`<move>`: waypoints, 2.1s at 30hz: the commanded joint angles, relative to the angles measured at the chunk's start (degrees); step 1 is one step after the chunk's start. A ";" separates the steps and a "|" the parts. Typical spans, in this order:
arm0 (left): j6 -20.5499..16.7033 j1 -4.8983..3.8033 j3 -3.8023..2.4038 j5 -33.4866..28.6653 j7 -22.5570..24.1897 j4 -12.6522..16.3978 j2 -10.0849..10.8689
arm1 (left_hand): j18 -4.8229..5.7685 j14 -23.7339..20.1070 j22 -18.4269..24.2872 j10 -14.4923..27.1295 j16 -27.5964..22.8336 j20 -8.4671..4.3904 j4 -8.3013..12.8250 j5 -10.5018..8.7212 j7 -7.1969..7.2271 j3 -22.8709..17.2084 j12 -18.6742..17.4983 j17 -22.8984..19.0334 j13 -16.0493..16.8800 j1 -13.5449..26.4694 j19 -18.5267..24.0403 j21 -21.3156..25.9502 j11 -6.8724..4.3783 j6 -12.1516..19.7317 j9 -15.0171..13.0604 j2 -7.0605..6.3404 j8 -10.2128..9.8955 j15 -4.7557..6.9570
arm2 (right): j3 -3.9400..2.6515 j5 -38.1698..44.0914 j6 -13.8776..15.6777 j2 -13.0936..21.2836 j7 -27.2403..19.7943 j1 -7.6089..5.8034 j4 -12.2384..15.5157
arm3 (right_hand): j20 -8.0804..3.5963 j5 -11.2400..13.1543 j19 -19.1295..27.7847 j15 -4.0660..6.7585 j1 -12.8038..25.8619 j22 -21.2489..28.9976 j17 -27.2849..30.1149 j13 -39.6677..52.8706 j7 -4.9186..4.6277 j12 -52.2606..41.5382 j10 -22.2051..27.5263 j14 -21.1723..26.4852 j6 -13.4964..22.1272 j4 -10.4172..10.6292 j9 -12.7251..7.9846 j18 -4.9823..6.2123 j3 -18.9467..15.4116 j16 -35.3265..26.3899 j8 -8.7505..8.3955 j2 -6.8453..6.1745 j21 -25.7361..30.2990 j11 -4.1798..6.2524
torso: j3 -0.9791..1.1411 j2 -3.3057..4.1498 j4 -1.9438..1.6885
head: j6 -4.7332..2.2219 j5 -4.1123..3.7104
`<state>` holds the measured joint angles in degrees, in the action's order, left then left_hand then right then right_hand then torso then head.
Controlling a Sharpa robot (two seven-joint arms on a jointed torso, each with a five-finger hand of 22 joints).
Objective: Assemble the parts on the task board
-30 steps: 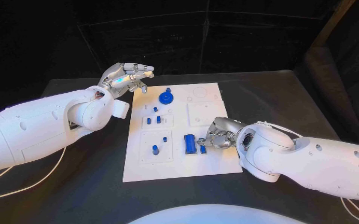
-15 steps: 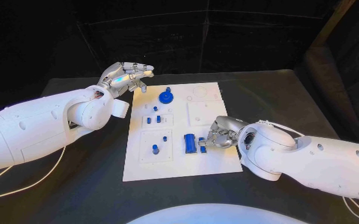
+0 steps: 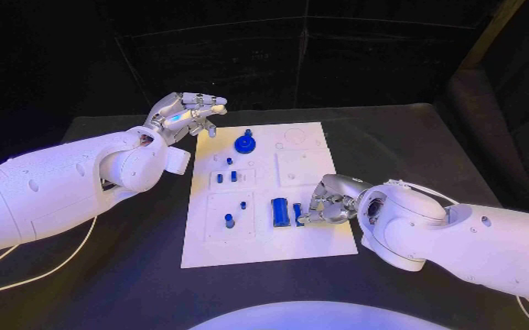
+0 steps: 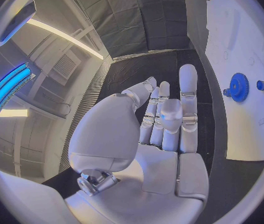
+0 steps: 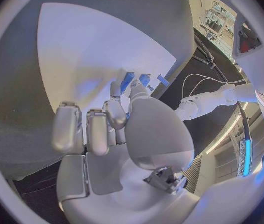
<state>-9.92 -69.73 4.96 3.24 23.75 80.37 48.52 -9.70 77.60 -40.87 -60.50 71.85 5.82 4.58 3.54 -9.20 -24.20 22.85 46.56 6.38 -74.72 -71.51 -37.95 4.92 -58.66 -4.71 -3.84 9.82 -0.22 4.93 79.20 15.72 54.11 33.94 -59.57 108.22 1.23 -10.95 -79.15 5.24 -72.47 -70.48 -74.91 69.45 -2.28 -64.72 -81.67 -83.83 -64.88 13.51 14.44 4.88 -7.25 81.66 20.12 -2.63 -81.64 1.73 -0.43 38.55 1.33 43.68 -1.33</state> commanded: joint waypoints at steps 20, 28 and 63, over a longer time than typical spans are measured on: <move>0.73 -0.06 -0.01 -0.05 0.14 0.06 0.01 | -0.77 -0.38 0.10 0.29 -0.25 0.08 -0.02 0.09 -0.04 0.22 0.37 -0.04 0.09 0.14 0.27 0.28 0.05 0.25 0.09 0.41 0.30 0.04 | -0.01 1.87 -1.84 -1.96 -0.36 -0.05 -2.84 | 0.12 -0.14 0.26 -0.05 -1.27 -0.09 -0.75 0.25 -0.18 -0.07 0.28 -3.51 0.00 -0.97 0.29 -0.71 -0.21 -0.20 -0.20 1.44 0.24 -0.01 | -0.03 -0.02 -0.12 | 0.42 0.26; 0.69 -0.06 -0.01 -0.05 0.23 -0.05 0.00 | -0.77 -0.38 0.10 0.29 -0.25 0.08 -0.02 0.09 -0.04 0.22 0.37 -0.04 0.09 0.14 0.27 0.28 0.05 0.25 0.09 0.41 0.30 0.04 | -0.03 -3.40 2.40 -0.21 -7.17 -0.07 -1.67 | 0.22 -1.48 0.60 -0.25 0.46 0.52 -0.12 -0.18 -0.64 0.72 0.64 -3.41 1.08 0.03 0.26 -0.59 -2.13 -0.63 -0.88 1.56 0.56 -0.36 | -0.09 -0.18 -0.04 | -0.09 0.18; -4.43 1.13 -0.21 -7.62 3.43 -8.76 -6.82 | 2.91 -46.09 28.29 25.12 -59.95 3.68 -4.58 -3.54 3.08 10.05 -15.72 -41.83 -6.38 30.51 46.11 33.24 0.88 24.42 4.71 3.84 -9.82 -5.02 | -2.72 -65.13 4.90 -13.74 -54.41 -7.48 -38.21 | 6.37 5.46 44.87 -5.24 21.73 64.18 70.56 -69.45 -4.60 60.55 43.64 43.77 29.96 -13.51 -14.44 2.26 1.97 -76.71 -20.12 2.63 69.41 -6.89 | -0.44 -4.00 -0.49 | -9.79 -0.56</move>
<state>-13.51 -68.62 4.83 -4.75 27.02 71.23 41.65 -9.65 43.26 -17.27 -48.56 16.34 13.09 0.59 1.88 -8.42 -19.42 9.79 6.51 1.88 -60.72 -34.89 -6.44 7.96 -47.04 -1.95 -1.88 5.23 -7.18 2.30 14.42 19.52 40.34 -20.19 -67.13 69.51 10.44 -7.54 -47.08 -4.75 -69.68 -8.66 -5.96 3.82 -9.45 -5.69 -52.24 -55.03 -47.96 0.35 2.54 9.65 -7.27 6.75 1.94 5.35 -16.79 -7.08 -1.00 34.96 0.95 33.81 -2.09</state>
